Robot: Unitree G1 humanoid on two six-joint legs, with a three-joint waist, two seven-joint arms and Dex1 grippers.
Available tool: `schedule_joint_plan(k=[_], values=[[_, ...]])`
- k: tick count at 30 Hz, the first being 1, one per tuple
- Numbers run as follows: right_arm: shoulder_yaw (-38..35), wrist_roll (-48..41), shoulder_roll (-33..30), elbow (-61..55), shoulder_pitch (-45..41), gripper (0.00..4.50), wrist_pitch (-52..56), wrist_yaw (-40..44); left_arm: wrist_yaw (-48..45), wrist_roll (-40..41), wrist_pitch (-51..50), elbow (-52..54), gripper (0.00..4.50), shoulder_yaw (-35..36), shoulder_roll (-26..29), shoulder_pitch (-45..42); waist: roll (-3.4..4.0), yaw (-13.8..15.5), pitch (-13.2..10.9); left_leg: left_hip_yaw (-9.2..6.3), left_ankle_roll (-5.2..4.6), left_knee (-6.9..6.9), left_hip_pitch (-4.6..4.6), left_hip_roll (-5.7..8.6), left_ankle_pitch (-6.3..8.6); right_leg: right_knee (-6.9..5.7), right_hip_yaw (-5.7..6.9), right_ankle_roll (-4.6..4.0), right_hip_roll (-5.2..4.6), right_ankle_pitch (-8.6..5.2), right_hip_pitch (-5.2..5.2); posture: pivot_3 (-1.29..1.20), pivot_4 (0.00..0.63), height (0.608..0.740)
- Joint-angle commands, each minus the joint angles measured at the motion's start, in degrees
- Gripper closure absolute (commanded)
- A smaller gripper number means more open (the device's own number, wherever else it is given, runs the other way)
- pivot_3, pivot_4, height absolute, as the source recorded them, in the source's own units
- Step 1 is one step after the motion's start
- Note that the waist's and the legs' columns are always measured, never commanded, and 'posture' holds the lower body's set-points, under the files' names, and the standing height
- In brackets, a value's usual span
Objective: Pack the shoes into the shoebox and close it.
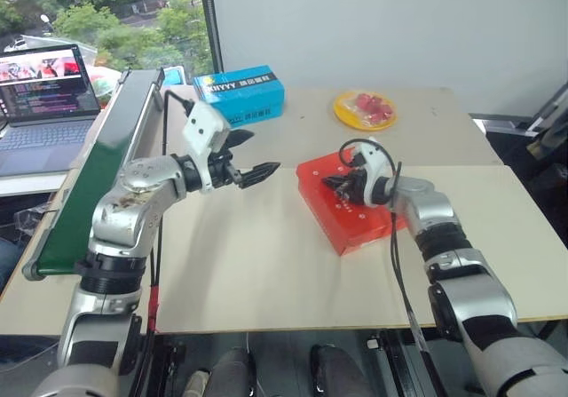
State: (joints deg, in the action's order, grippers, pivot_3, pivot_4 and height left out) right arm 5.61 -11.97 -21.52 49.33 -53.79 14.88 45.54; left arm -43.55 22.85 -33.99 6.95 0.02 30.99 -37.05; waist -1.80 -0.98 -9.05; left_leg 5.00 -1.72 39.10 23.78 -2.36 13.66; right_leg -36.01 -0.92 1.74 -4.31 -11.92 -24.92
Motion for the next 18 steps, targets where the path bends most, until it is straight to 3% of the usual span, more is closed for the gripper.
schedule_joint_plan(k=[1,2,3,14,18], values=[[-1.61,1.15,-0.29,-0.37,0.62,4.45,-3.28,0.53,1.15,1.06,-1.22,2.88,0.0,1.55,0.14,0.47,0.0,0.0,0.0,0.0,0.0,0.0,-0.02,0.0,0.0,-0.02,0.0,0.0,0.0,0.0,0.01,0.0,0.15,0.74],[-1.84,0.85,-0.55,-2.26,1.26,3.92,-4.12,1.15,1.36,1.22,-1.93,2.95,0.0,1.45,0.05,0.73,0.0,0.01,0.0,0.0,0.0,0.0,-0.02,0.0,0.0,-0.02,0.0,0.0,0.0,0.0,0.02,0.0,0.15,0.74],[-2.01,0.41,-1.21,-5.54,2.12,3.8,-4.88,2.52,1.38,1.1,-1.94,2.84,0.0,1.26,-0.15,0.96,0.0,0.03,0.0,-0.01,0.0,0.0,-0.02,0.0,0.0,-0.02,0.0,0.0,-0.01,0.0,0.02,0.0,0.15,0.74],[-11.08,-3.88,-14.73,-33.76,14.76,0.03,4.19,4.17,-0.12,-0.93,4.76,0.23,0.0,0.77,-1.74,6.5,0.01,0.38,-0.01,-0.07,0.0,0.03,0.27,-0.01,0.0,0.01,0.06,0.01,-0.03,0.01,-0.19,0.0,0.15,0.74],[-18.29,-2.04,-18.84,-32.95,20.05,0.03,2.32,-4.11,1.08,-2.08,7.84,-1.3,0.0,0.33,-3.74,10.24,0.0,0.51,-0.01,0.0,-0.01,0.04,0.26,0.03,0.01,0.04,0.05,0.01,-0.07,0.01,-0.17,0.0,0.15,0.74]])
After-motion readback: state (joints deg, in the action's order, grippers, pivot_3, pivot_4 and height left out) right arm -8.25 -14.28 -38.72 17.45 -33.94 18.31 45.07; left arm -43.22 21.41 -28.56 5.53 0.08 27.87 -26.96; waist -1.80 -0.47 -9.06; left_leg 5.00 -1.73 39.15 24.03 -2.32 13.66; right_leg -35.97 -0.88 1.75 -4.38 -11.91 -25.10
